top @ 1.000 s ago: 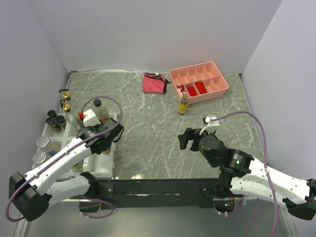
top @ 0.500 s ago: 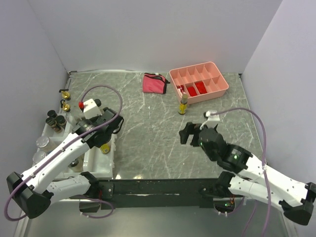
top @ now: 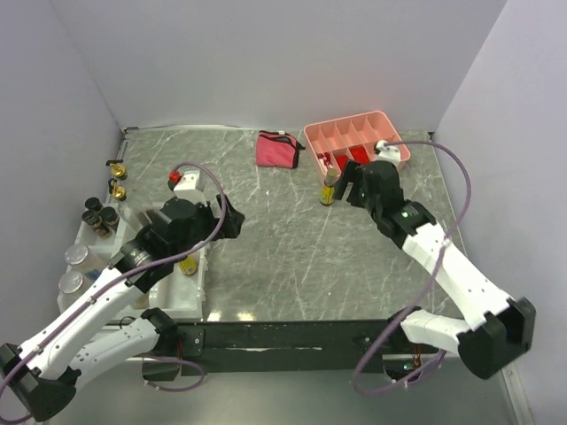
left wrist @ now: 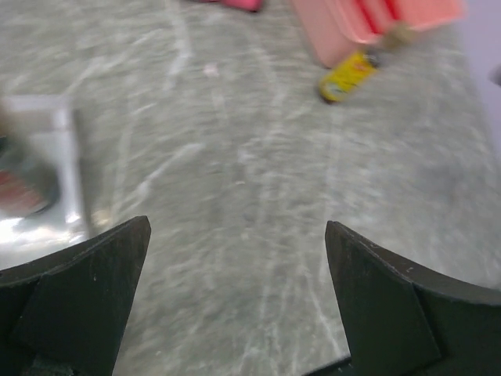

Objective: Organize the condiment bottles
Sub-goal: Move the bottle to the center of the board, then pick up the bottle from the center of the board, then place at the center of the board.

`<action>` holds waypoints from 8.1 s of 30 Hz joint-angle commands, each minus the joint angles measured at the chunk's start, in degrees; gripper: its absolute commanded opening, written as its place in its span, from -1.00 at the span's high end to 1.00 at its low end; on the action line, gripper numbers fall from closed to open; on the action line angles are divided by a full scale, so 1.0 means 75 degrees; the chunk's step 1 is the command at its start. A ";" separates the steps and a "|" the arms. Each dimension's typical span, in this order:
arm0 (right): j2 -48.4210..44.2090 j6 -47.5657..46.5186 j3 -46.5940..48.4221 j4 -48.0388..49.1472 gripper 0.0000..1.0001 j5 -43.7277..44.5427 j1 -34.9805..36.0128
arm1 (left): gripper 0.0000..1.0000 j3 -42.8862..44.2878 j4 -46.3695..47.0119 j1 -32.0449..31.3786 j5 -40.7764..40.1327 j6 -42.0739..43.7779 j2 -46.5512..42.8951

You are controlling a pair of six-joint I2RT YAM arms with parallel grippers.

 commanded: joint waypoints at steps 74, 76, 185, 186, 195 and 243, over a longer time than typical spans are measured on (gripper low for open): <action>0.1300 0.0208 -0.0321 0.0460 -0.20 0.1750 0.5866 | -0.99 -0.0544 0.1064 0.0021 0.0576 0.0734 -0.1445; 0.1196 0.0232 -0.0239 0.0296 -0.23 0.1845 0.5866 | -0.99 -0.0555 0.1087 0.0021 0.0599 0.0733 -0.1386; -0.3692 0.1099 -0.3086 -0.0055 -1.00 0.4282 0.5702 | 0.99 0.2341 -0.6859 -0.0999 -0.2940 -0.3626 0.0782; -0.3715 0.1087 -0.3098 -0.0056 -1.00 0.4317 0.5702 | 0.98 0.2270 -0.6859 -0.0975 -0.2963 -0.3626 0.0747; -0.3879 0.0795 -0.3051 0.0038 -1.00 0.4516 0.5690 | 0.98 0.2082 -0.6870 -0.0928 -0.3197 -0.4082 0.1193; -0.4301 0.0712 -0.3051 -0.0091 -1.00 0.4423 0.5643 | 0.28 0.0535 -0.6730 -0.0834 -0.4006 -0.7048 0.1028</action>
